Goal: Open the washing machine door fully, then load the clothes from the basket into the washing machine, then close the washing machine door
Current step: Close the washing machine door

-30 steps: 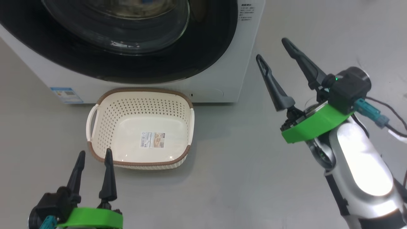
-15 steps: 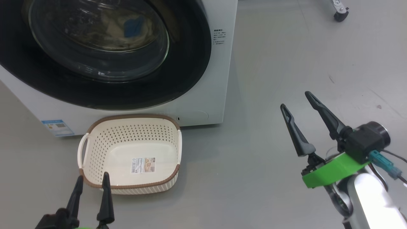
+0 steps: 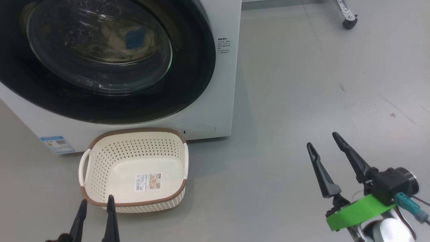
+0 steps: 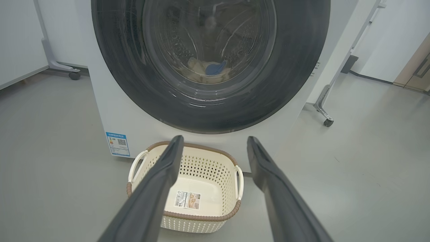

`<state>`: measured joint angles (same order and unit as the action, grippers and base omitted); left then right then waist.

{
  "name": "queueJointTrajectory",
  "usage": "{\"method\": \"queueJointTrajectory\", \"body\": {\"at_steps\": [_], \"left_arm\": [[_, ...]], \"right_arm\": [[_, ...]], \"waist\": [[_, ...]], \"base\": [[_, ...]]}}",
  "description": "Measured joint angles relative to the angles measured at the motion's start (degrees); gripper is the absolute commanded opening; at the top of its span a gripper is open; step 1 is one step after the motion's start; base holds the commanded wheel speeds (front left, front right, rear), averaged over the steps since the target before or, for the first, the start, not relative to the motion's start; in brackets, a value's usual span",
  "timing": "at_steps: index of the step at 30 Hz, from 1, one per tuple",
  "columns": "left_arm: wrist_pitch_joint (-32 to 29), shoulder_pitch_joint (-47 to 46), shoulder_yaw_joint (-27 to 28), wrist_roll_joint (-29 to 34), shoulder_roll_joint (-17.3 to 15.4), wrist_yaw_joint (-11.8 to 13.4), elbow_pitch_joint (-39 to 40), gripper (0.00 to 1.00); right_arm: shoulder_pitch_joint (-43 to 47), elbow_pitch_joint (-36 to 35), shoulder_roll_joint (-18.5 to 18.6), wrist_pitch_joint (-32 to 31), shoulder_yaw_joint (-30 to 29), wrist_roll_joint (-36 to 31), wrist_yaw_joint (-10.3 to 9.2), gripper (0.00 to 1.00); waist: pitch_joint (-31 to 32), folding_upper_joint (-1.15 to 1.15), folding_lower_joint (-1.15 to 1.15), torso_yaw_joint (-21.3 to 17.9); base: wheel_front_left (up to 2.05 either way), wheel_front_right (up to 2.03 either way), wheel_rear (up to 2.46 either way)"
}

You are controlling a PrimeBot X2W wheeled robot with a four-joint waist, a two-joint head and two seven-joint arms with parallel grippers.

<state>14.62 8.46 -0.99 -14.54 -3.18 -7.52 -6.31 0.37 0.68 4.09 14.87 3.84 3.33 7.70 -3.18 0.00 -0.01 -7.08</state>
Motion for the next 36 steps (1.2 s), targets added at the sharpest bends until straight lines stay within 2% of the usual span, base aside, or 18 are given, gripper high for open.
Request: {"method": "queueJointTrajectory", "body": {"at_steps": [11, 36], "left_arm": [[0.00, 0.05, 0.04, 0.01, -0.03, 0.00, 0.56, 1.00], [0.00, -0.03, 0.32, 0.43, -0.02, 0.00, 2.04, 1.00]], "right_arm": [[2.25, 0.92, -1.18, 0.00, -4.05, -0.41, 0.00, 1.00], [2.96, 5.30, -1.65, -0.01, -5.73, 0.14, 0.00, 1.00]], "waist": [[-0.50, 0.00, 0.00, 0.04], [-1.40, 0.00, 0.00, 1.44]], "base": [[0.00, 0.00, 0.00], [0.00, 0.00, 0.00]]}}
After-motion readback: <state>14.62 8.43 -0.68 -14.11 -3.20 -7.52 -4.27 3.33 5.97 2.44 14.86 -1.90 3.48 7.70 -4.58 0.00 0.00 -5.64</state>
